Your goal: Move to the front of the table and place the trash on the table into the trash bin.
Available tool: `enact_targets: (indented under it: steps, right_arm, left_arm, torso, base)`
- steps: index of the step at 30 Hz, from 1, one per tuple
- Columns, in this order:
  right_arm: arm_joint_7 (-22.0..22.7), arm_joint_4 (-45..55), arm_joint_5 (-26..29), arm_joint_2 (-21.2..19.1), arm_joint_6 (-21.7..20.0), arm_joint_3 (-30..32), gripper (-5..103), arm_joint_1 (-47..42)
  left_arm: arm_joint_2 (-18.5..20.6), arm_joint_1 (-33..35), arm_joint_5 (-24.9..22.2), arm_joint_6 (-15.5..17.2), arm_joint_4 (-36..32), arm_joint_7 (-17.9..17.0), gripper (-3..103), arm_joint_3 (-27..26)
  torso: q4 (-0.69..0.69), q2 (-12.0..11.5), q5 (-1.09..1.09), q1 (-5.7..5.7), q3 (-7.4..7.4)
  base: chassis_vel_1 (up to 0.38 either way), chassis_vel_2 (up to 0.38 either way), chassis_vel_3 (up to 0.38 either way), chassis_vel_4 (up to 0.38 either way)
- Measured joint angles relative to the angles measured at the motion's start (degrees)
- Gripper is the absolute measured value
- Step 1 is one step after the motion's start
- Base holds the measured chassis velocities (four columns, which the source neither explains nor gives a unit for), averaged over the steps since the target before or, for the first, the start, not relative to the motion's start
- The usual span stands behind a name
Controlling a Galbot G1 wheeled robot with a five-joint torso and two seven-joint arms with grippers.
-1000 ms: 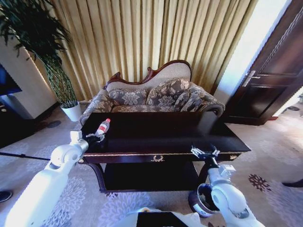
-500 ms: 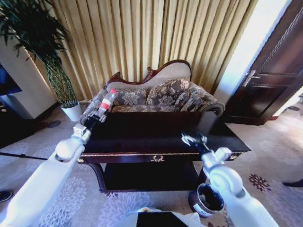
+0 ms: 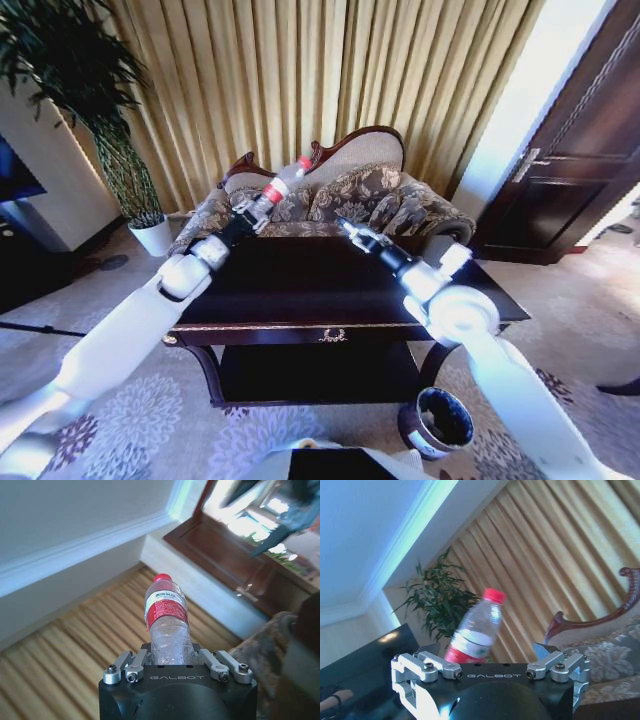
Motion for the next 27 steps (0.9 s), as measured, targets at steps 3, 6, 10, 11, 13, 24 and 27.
enact_targets:
  steps: [3,6,10,11,13,24,27]
  right_arm:
    - [0.03,-0.66,-0.68,0.44,0.09,-1.47,100,1.33]
    - [0.05,-0.95,-1.02,0.47,0.24,-1.97,100,1.65]
    - [0.06,-1.28,-1.33,0.01,0.37,-2.29,100,1.7]
    - [0.06,-1.32,-1.37,-0.06,0.39,-2.24,100,1.68]
    - [0.06,-1.32,-1.38,-0.11,0.4,-1.96,100,1.63]
    - [0.07,-0.02,-1.14,-0.87,0.47,0.81,100,0.62]
    - [0.08,0.08,-1.09,-0.82,0.48,1.12,100,0.36]
  left_arm:
    - [-0.12,-0.6,-0.36,1.16,-1.69,0.44,32,1.49]
    - [-0.1,-0.87,-1.13,2.54,-3.1,0.6,32,1.92]
    - [0.73,-2.74,-2.86,5.51,-5.86,0.72,32,4.17]
    - [0.98,-3.55,-3.4,6.34,-6.56,0.73,32,5.15]
    - [1.24,-4.39,-3.95,7.05,-7.23,0.73,32,6.05]
    - [1.21,-9.21,-4.82,10.79,-10.12,0.62,32,12.18]
    - [1.36,-9.93,-4.91,11.09,-10.42,0.59,32,13.29]
  torso:
    - [-0.01,0.0,0.01,0.0,-0.01]
    - [-0.01,0.0,0.01,-0.01,-0.01]
    - [-0.02,0.01,0.02,-0.01,-0.02]
    - [-0.02,0.01,0.01,-0.01,-0.01]
    - [-0.02,0.01,0.01,-0.01,-0.01]
    - [-0.02,0.01,0.02,-0.01,-0.01]
    - [-0.01,0.01,0.01,-0.02,-0.02]
  base:
    - [0.0,0.0,0.0,0.0]
    - [0.0,0.0,0.0,0.0]
    - [0.0,0.0,0.0,0.0]
    - [0.0,0.0,0.0,0.0]
    - [0.0,0.0,0.0,0.0]
    - [0.0,0.0,0.0,0.0]
    - [0.0,0.0,0.0,0.0]
